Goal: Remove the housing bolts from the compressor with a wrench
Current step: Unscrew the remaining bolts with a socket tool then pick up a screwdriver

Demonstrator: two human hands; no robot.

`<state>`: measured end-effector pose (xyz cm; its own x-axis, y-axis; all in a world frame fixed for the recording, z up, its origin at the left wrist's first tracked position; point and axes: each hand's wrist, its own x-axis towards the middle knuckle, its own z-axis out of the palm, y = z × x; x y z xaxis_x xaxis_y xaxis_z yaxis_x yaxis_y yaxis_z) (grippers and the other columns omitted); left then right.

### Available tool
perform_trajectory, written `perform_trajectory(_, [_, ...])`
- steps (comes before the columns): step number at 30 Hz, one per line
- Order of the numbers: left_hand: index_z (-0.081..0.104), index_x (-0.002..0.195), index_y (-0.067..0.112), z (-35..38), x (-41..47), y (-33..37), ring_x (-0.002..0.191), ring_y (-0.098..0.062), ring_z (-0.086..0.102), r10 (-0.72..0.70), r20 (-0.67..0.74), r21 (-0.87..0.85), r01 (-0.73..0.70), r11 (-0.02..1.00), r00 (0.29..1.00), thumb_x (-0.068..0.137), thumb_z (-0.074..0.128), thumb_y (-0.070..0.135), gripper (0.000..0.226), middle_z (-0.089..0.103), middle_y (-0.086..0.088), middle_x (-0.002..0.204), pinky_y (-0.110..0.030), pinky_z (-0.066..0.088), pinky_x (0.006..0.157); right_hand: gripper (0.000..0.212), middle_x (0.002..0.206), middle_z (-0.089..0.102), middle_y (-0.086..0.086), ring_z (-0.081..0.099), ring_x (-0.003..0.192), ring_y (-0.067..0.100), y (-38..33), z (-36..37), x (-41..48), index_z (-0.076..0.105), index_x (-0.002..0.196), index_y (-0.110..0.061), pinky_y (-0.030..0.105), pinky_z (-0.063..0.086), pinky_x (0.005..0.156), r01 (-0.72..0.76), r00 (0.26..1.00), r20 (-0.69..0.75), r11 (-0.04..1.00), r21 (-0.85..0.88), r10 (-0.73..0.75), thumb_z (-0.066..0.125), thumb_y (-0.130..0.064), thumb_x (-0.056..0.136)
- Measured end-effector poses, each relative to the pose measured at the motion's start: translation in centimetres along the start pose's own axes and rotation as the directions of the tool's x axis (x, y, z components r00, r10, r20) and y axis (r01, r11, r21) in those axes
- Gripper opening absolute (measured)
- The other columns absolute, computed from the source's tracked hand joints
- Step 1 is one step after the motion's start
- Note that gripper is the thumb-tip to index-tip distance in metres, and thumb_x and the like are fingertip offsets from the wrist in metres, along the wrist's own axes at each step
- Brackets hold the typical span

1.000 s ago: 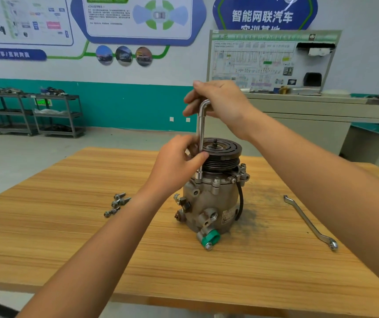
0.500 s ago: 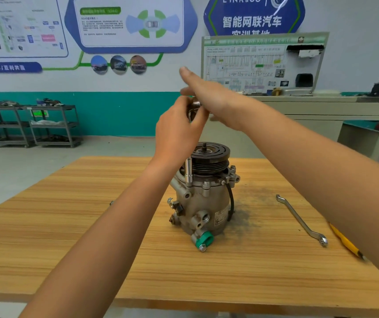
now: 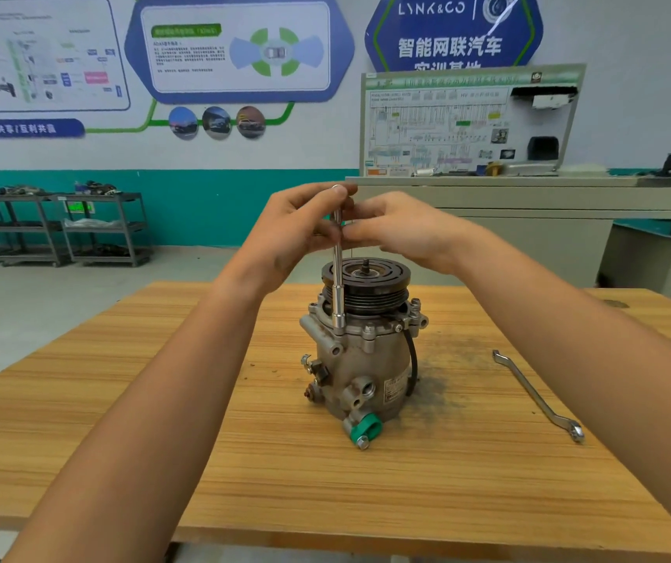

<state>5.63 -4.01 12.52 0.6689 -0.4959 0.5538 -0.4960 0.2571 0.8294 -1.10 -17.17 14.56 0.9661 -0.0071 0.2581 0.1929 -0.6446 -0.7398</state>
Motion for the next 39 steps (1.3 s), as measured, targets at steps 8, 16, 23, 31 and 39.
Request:
perform_trajectory(8, [0.065,0.097,0.020,-0.2,-0.3,0.3,0.071,-0.010,0.054,-0.078,0.030,-0.017,0.078,0.997,0.997,0.097,0.046,0.022,0.020,0.065,0.006,0.088,-0.022,0.047,0.065,0.017,0.095,0.070,0.000,0.062,0.095,0.010,0.9,1.5,0.4,0.069,0.101,-0.012,0.022,0.043,0.086,0.059,0.993,-0.102,0.996,-0.064,-0.065,0.055,-0.019,0.092])
perform_trajectory(16, [0.067,0.072,0.002,1.7,0.4,0.9,0.078,-0.026,0.064,0.228,-0.325,0.547,-0.014,0.837,0.918,0.099,0.039,0.032,0.049,0.068,-0.008,0.073,-0.037,0.050,0.075,0.015,0.083,0.070,-0.002,0.064,0.084,0.014,1.1,2.9,0.6,0.070,0.090,-0.011,0.030,0.048,0.077,0.095,0.967,-0.219,0.985,-0.146,-0.126,0.057,-0.019,0.089])
perform_trajectory(23, [0.062,0.072,-0.007,3.5,-0.4,-0.7,0.077,-0.033,0.060,0.174,-0.503,0.266,-0.040,0.963,0.847,0.100,0.039,0.033,0.054,0.066,-0.023,0.080,-0.044,0.049,0.075,0.026,0.053,0.050,-0.017,0.047,0.052,-0.003,1.5,3.5,0.4,0.056,0.062,-0.019,0.016,0.031,0.048,0.115,0.928,-0.320,0.963,-0.245,-0.192,0.058,-0.022,0.088])
perform_trajectory(31, [0.060,0.075,0.005,5.1,0.8,-0.3,0.079,-0.029,0.065,0.357,-0.494,0.508,-0.070,0.858,0.793,0.101,0.036,0.021,0.038,0.065,-0.002,0.073,-0.042,0.048,0.078,0.045,0.049,0.034,-0.005,0.025,0.050,0.008,1.9,3.9,0.4,0.033,0.048,-0.023,0.028,0.019,0.044,0.090,0.887,-0.416,0.958,-0.271,-0.201,0.052,-0.005,0.084])
perform_trajectory(39, [0.052,0.077,0.009,3.4,2.6,-1.1,0.039,-0.011,0.053,0.012,-0.426,-0.176,-0.096,0.980,0.905,0.102,0.030,0.018,0.035,0.056,0.003,0.043,-0.020,0.044,0.044,0.020,0.084,0.068,-0.001,0.060,0.092,0.016,2.8,3.7,0.1,0.067,0.084,-0.010,0.030,0.045,0.070,0.140,0.937,-0.290,0.970,-0.200,-0.195,0.054,-0.024,0.090])
